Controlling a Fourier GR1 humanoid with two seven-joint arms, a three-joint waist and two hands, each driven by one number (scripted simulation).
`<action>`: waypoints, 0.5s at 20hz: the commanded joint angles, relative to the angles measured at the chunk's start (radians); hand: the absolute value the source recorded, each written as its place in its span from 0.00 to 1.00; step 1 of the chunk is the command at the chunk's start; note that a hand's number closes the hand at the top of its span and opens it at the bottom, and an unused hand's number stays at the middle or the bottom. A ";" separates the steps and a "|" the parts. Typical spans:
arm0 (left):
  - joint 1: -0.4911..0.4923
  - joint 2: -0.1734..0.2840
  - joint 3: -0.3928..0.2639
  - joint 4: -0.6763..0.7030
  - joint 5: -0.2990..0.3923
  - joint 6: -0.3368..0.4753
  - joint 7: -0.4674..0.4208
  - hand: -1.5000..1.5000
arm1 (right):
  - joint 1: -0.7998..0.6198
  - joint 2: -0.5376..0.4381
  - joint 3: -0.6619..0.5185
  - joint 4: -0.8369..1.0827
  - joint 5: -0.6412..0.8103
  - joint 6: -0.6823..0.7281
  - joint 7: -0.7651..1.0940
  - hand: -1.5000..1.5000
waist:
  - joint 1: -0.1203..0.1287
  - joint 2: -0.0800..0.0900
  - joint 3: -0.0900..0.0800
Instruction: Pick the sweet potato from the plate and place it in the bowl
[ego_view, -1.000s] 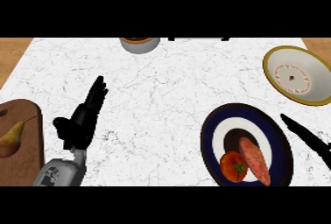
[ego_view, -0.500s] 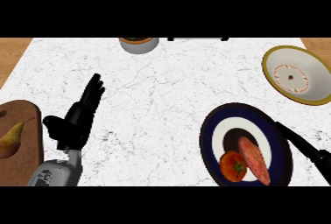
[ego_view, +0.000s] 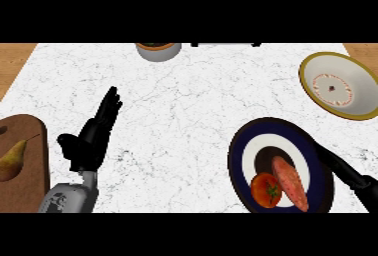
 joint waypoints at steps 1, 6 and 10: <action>0.081 -0.007 -0.016 -0.085 -0.015 -0.011 0.009 0.50 | 0.068 0.071 0.025 -0.090 0.047 -0.008 0.057 0.00 | 0.001 -0.001 0.000; -0.023 -0.014 0.061 0.016 -0.005 -0.039 0.004 0.50 | -0.011 0.133 -0.006 0.083 0.080 0.062 -0.017 0.00 | 0.001 0.000 0.000; 0.013 -0.027 0.045 -0.029 -0.038 -0.038 0.019 0.50 | -0.056 0.153 -0.050 0.092 0.061 0.102 0.045 0.00 | 0.003 0.000 0.000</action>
